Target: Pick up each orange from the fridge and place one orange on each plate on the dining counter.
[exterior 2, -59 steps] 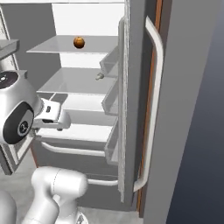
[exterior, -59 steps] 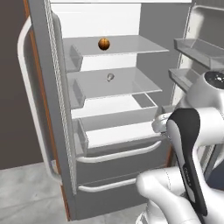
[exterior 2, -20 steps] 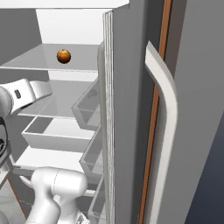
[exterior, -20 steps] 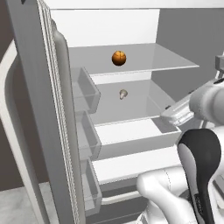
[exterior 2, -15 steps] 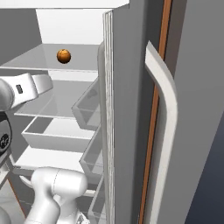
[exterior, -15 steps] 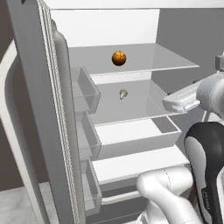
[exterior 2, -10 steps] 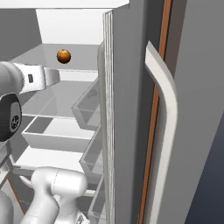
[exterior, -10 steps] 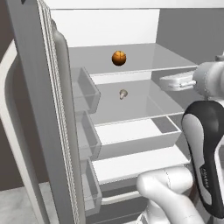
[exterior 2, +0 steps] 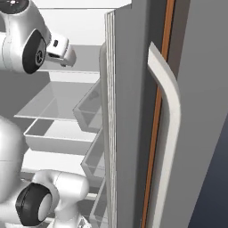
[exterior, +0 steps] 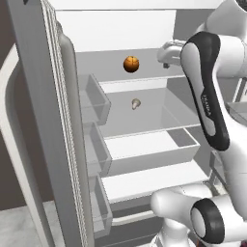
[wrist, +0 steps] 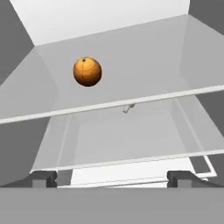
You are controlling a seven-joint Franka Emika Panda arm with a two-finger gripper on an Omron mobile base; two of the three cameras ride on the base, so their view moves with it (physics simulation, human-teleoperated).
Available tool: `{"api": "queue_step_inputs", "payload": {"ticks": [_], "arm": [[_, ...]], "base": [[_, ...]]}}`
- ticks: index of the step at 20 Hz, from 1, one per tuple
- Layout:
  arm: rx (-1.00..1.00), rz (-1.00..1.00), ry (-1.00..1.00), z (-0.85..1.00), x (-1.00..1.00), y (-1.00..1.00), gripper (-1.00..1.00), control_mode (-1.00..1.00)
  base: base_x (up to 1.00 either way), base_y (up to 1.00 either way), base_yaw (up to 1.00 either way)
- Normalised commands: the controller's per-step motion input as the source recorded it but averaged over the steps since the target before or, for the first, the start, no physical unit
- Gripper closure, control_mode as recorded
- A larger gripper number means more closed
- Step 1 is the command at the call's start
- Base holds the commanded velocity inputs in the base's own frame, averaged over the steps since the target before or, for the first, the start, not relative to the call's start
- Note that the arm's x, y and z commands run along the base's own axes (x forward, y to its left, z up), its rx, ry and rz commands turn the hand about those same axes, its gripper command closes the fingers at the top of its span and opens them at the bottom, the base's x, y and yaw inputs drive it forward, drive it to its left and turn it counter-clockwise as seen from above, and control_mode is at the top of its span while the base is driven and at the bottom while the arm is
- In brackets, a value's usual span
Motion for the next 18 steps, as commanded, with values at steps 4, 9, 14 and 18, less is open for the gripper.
{"api": "queue_step_inputs", "payload": {"ticks": [4,9,14,18], "arm": [[0.01,0.00,-0.12,-0.39,0.47,0.02,-1.00,-1.00],[-0.02,0.00,-0.04,-0.48,0.97,0.13,-1.00,-1.00],[-0.05,0.00,-0.04,-0.21,1.00,0.20,-1.00,-1.00],[0.00,0.02,-0.18,0.14,0.93,0.47,-1.00,-1.00]], "base": [[0.00,0.00,0.00],[0.00,0.00,0.00],[0.00,0.00,0.00],[0.00,0.00,0.00]]}}
